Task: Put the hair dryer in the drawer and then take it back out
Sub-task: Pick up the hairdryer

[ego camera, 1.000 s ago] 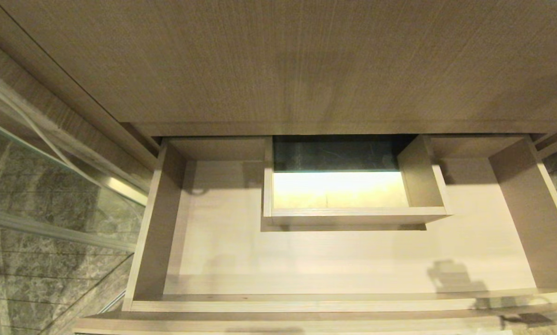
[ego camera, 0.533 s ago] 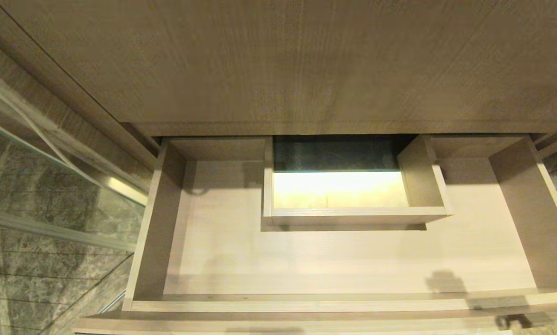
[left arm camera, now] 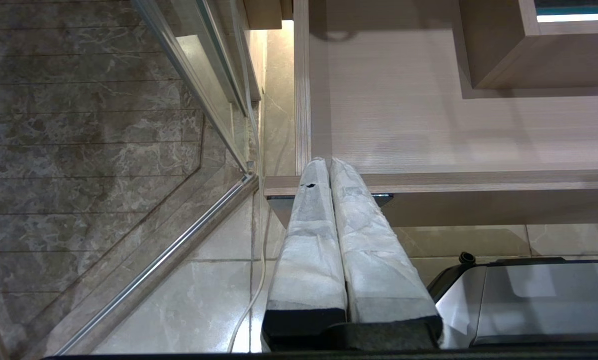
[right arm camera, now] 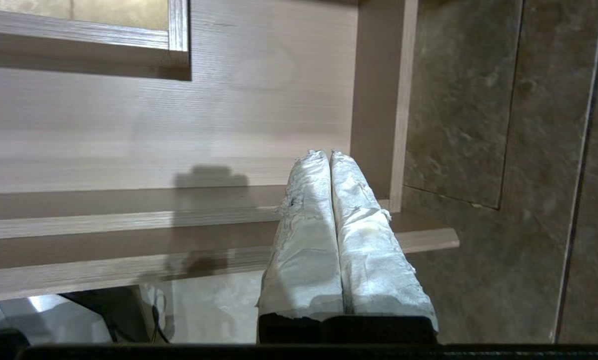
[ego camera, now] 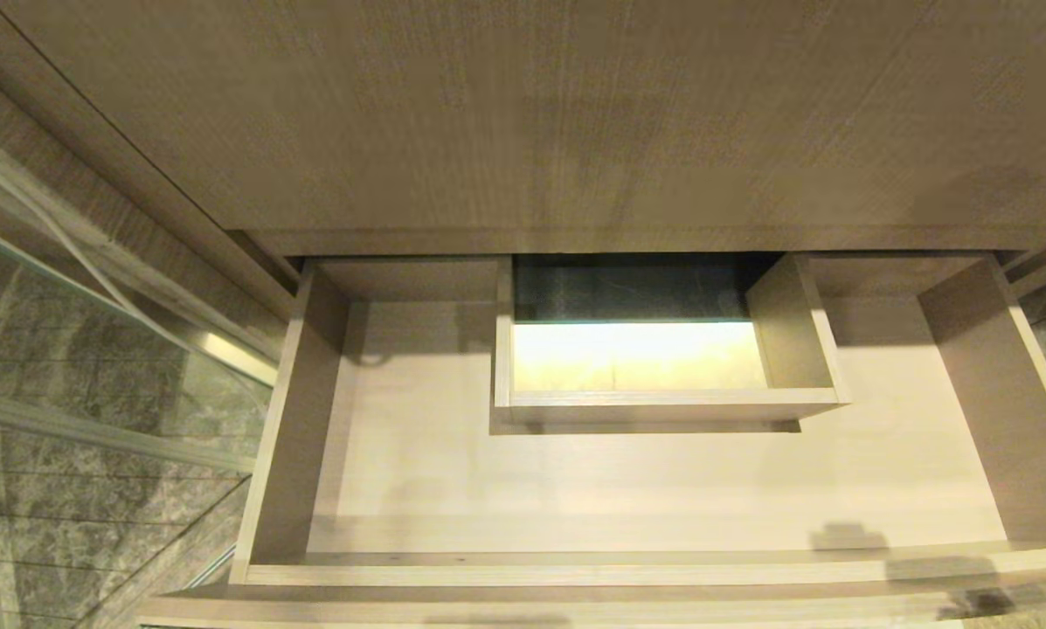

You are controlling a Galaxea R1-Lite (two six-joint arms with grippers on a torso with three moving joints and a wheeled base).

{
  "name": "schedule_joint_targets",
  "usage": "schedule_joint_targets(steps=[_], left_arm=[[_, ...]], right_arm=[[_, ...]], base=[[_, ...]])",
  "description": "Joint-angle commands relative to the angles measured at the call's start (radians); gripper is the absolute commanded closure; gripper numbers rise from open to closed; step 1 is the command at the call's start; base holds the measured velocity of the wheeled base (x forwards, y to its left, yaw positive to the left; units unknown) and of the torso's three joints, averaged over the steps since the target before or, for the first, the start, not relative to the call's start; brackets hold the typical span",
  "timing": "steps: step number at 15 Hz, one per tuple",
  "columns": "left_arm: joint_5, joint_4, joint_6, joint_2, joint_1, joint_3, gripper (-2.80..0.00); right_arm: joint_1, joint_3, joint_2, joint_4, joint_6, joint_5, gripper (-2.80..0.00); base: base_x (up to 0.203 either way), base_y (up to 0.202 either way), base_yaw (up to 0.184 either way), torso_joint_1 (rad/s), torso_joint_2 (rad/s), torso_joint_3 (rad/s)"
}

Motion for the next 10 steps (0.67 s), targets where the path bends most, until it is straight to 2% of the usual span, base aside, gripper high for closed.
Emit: schedule_joint_targets(steps=[1,3,10], left_arm=[[0.000,0.000,0.000,0.000,0.000,0.000,0.00],[0.000,0.000,0.000,0.000,0.000,0.000,0.00],[0.000,0.000,0.000,0.000,0.000,0.000,0.00]], right_arm=[[0.018,0.001,-0.020,0.004,-0.001,-0.011,0.00],[0.057,-0.005,-0.046,0.000,-0.001,-0.013,0.00],[0.070,0.011,-0.127,-0.003,-0.001,-0.007,0.00]], base=[[0.000,0.000,0.000,0.000,0.00,0.000],[0.000,0.000,0.000,0.000,0.00,0.000],[0.000,0.000,0.000,0.016,0.00,0.017]])
